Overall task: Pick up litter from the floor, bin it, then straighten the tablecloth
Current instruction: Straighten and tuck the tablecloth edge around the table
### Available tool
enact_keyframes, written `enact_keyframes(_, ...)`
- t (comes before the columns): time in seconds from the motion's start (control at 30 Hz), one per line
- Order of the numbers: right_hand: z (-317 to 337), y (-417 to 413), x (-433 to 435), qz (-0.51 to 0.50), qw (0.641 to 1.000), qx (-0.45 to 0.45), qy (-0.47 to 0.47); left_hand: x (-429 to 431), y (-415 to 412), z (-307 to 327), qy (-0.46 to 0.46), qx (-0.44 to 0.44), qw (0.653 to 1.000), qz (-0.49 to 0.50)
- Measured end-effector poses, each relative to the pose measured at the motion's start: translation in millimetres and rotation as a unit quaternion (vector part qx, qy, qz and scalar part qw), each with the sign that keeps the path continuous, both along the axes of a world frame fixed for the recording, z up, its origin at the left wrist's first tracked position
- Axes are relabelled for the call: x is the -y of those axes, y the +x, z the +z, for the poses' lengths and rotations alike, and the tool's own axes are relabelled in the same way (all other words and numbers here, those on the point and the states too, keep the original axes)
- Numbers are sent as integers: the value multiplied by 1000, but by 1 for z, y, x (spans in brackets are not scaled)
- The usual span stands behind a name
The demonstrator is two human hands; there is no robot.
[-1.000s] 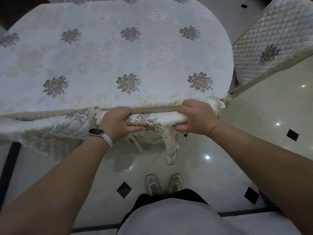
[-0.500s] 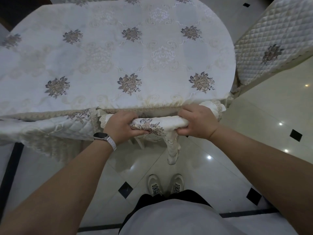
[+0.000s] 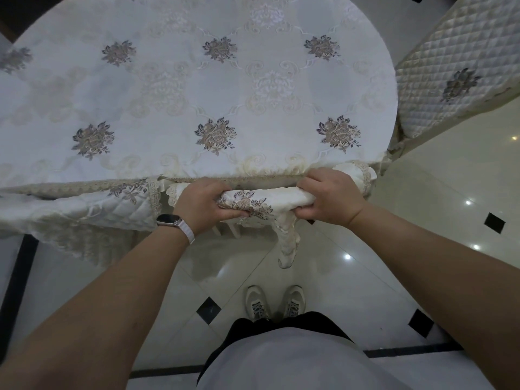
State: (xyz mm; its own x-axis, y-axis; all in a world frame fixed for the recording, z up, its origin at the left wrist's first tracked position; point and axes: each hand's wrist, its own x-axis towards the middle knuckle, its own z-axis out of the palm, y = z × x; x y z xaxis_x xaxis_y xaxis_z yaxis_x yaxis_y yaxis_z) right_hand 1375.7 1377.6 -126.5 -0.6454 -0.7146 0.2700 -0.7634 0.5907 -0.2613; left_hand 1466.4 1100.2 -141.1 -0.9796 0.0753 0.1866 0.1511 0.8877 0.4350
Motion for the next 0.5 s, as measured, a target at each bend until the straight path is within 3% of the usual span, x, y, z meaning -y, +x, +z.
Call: enact_keyframes(0.5, 8, -17, -1, -9, 998, 44, 46, -3, -18, 1, -17, 20, 1000, 5)
